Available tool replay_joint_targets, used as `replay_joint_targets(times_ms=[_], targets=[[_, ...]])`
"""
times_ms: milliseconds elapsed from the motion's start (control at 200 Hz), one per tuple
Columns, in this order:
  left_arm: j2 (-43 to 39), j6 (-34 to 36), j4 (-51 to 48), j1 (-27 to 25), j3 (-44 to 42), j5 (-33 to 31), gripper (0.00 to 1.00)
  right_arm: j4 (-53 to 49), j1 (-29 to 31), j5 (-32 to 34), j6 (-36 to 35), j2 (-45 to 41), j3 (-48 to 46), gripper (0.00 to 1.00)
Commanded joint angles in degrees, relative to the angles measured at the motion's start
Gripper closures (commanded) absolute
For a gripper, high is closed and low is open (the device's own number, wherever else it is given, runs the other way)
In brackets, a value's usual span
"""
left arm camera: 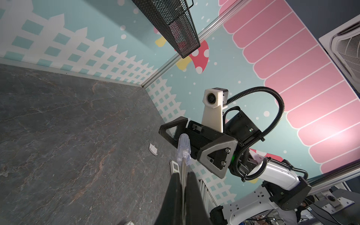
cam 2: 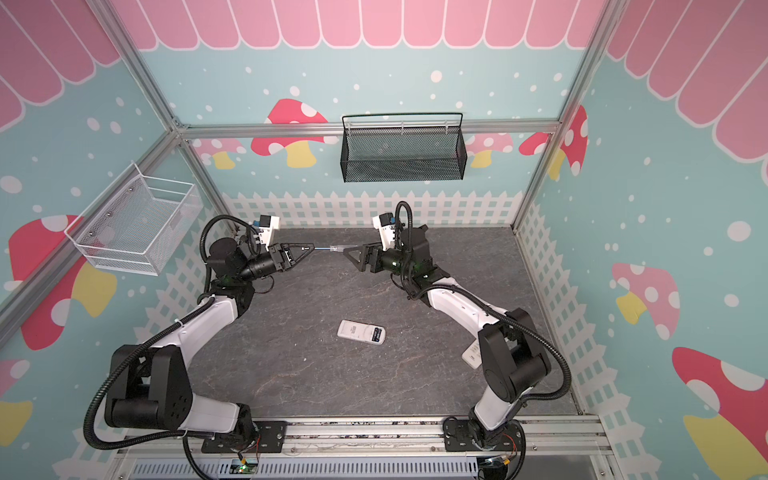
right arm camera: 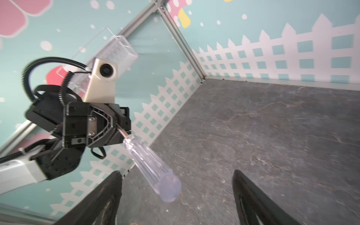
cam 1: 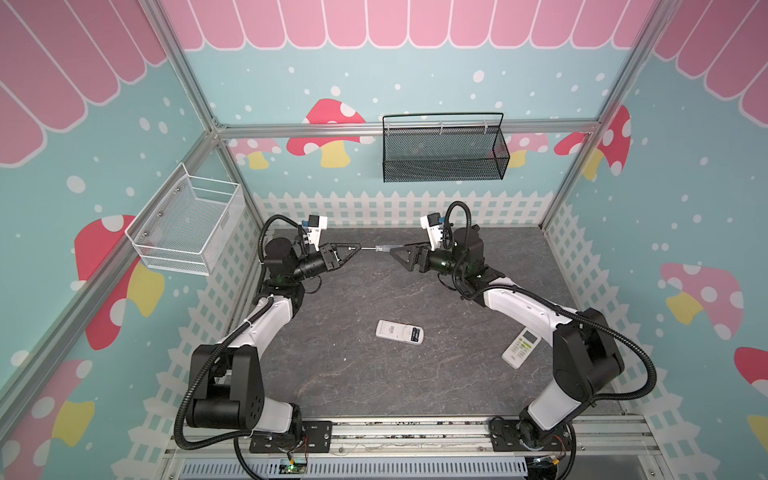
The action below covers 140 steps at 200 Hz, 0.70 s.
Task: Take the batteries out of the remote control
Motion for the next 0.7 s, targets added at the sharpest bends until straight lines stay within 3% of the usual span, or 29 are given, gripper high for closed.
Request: replay_joint_targets(times_ms=[0, 140, 390, 695], targets=[[-0.54, 1.07, 2.92, -0.77, -1.03, 1.51, 1.00, 10.20, -0.04, -9.16, 7.03, 2.50, 1.63, 0.19], [-0.26, 0.13, 3.72, -1.53, -0.68, 1.93, 1.00, 12.93, 0.03, -14.56, 11.47, 7.80, 5.08, 0.36], [0.04, -1.46, 4.98, -2.59, -0.72, 2.03, 1.00, 21.09, 0.81, -17.89, 15.88, 10.80, 6.08, 0.38], [1.00, -0.94, 4.22, -3.05, 0.37, 1.73, 1.00, 22.01, 2.32, -20.19, 15.31, 12.47, 7.89, 0.53]])
